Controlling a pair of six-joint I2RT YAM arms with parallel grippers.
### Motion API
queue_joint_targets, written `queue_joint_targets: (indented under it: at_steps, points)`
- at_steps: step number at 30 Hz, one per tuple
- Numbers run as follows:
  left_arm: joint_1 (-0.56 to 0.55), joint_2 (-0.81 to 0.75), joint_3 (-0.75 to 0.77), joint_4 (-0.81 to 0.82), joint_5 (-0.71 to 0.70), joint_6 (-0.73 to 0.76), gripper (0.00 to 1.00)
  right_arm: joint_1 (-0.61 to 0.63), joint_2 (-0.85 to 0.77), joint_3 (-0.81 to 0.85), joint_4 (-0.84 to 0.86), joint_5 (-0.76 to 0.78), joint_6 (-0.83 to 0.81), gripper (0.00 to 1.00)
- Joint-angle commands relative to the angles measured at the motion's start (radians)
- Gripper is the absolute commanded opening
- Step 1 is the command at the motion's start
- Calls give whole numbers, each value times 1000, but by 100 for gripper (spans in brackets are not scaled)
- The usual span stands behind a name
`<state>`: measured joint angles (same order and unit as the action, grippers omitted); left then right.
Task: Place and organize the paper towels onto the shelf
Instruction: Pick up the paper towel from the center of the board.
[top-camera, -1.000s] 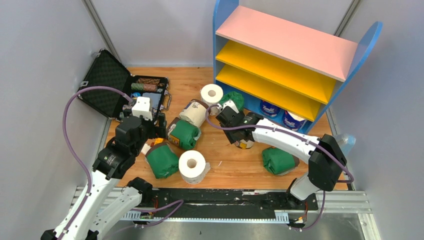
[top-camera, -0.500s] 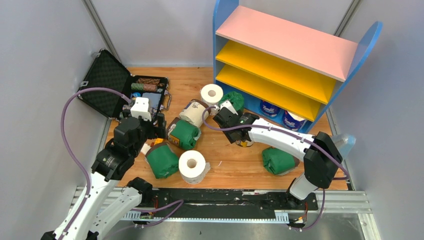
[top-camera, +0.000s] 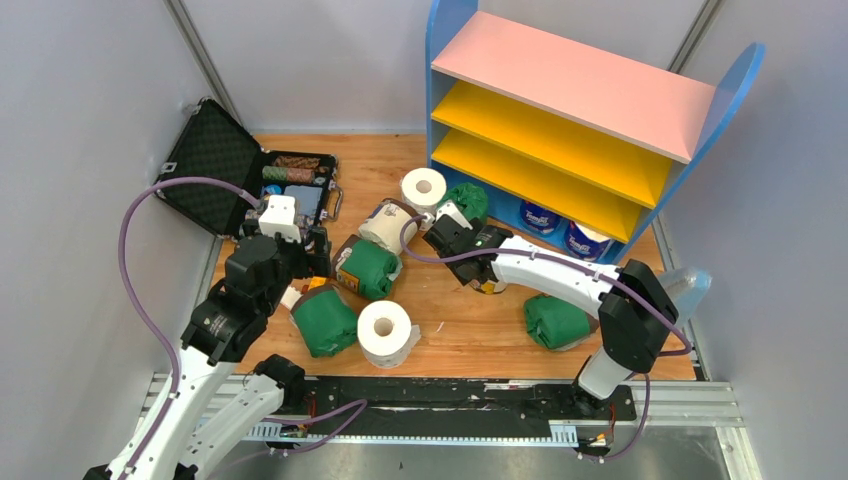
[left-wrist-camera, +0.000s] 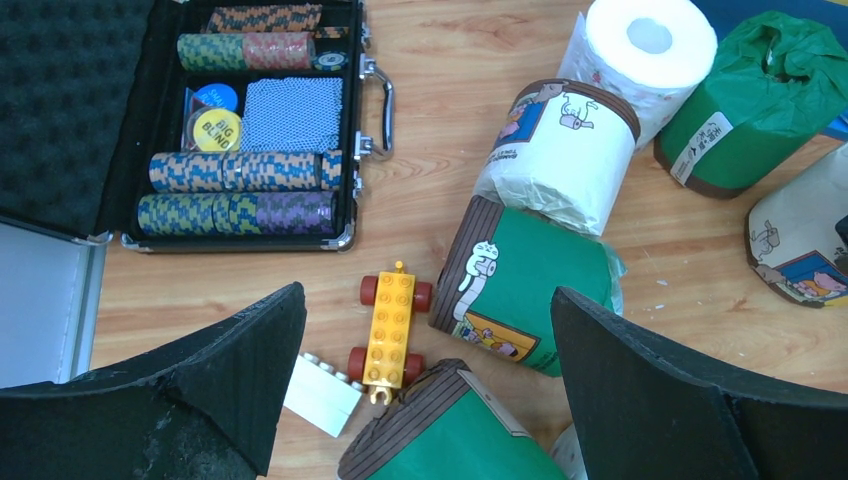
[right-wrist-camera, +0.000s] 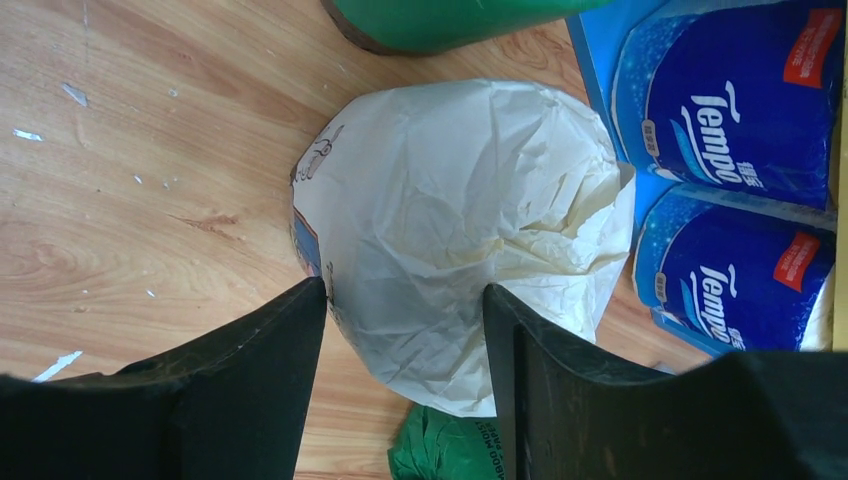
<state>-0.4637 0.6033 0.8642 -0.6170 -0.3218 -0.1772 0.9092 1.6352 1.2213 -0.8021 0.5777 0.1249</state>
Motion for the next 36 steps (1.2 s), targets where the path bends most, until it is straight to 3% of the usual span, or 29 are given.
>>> queue_joint_targets:
  at_steps: [1,10,16,20,32,36]
  points:
    - [7,-8,-5,39,13,-5,100,-5,11,-6,84,-19,-45,60]
    - [8,-10,-6,39,17,-6,100,-30,58,-34,131,-58,-89,54]
    - [8,-13,-6,39,17,-7,100,-32,11,-18,89,-85,-89,30]
    - [8,-14,-5,40,18,-7,100,-32,-47,11,24,-88,-99,22]
    - [10,-16,-6,42,31,-9,100,-110,-202,164,-42,-62,-282,20]
    - [10,-16,-5,43,38,-11,100,-211,-209,236,-21,-185,-364,18]
